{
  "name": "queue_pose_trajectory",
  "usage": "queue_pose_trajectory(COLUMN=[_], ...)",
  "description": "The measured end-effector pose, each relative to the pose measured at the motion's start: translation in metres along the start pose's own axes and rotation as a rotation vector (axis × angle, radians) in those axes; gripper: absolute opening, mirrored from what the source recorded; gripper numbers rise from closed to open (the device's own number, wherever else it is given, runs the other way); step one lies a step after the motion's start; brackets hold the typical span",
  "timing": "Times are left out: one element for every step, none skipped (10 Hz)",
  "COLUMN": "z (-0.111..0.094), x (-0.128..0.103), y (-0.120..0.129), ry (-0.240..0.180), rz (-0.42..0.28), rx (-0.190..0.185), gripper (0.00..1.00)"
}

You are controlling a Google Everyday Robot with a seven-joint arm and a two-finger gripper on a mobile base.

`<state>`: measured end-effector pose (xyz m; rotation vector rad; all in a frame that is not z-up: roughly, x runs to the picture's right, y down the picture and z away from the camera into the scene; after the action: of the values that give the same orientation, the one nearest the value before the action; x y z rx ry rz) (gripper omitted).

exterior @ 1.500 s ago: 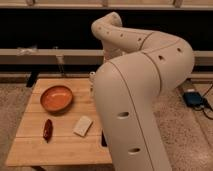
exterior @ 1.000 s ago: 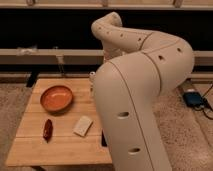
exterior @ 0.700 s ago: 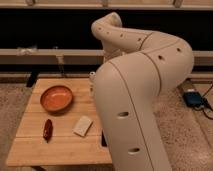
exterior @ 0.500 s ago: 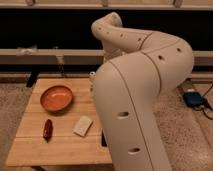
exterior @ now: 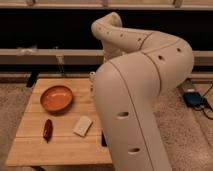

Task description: Place the pepper in the ceramic bowl

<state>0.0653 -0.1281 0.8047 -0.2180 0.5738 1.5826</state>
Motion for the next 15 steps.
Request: queue_pose_trajectory(z=[0.0, 0.0, 0.0, 0.0, 0.0, 0.0, 0.0, 0.0, -0.001, -0.003, -0.006, -0.008, -0.012, -0.014, -0.014], x=[0.0, 0.0, 0.0, 0.0, 0.0, 0.0, 0.0, 0.0, 0.003, 0.01, 0.021, 0.039, 0.06, 0.084, 0.109], y=[0.0, 0.0, 0.0, 0.0, 0.0, 0.0, 0.0, 0.0, 0.0, 0.002, 0.005, 0.009, 0.013, 0.019, 0.027], ry=[0.0, 0.0, 0.0, 0.0, 0.0, 0.0, 0.0, -0.001, -0.001, -0.005, -0.005, -0.005, -0.002, 0.008, 0.02], rz=[0.0, 0.0, 0.0, 0.0, 0.0, 0.0, 0.0, -0.003, -0.017, -0.041, -0.067, -0.096, -0.123, -0.153, -0.19], rx=[0.0, 0.0, 0.0, 0.0, 0.0, 0.0, 0.001, 0.001, 0.002, -0.001, -0.005, -0.011, -0.019, -0.025, -0.033], gripper=[0.8, 0.8, 0.8, 0.8, 0.8, 0.8, 0.8, 0.8, 0.8, 0.8, 0.8, 0.8, 0.8, 0.8, 0.8])
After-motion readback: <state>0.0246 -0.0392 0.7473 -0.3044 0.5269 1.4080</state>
